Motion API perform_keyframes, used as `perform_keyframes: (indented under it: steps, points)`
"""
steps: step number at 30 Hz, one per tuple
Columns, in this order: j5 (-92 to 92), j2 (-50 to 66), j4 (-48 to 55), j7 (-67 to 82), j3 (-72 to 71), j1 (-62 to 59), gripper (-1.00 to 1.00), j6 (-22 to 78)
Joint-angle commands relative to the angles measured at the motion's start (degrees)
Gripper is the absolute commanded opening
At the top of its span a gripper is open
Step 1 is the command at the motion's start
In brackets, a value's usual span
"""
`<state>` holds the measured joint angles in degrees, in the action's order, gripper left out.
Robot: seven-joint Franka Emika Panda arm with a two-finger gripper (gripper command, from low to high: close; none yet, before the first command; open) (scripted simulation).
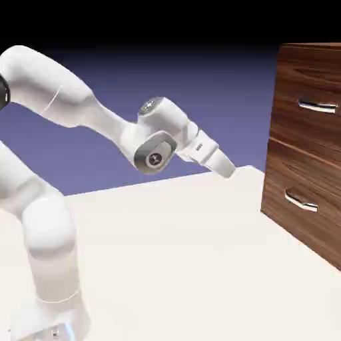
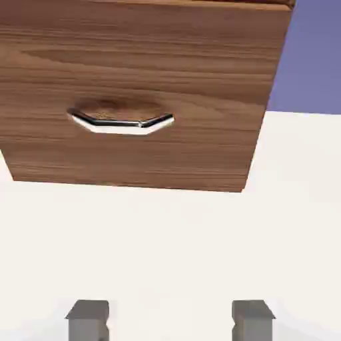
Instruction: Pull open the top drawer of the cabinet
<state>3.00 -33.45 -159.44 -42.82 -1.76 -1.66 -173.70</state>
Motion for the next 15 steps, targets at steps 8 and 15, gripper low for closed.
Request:
perform_keyframes:
  steps: [8, 15]
  points:
    - [19.9, -5.2, 10.3, -2.4, -11.6, -15.5, 0.00, 2.0]
    - [37.4, -9.8, 19.4, -4.5, -21.8, -29.1, 0.00, 3.8]
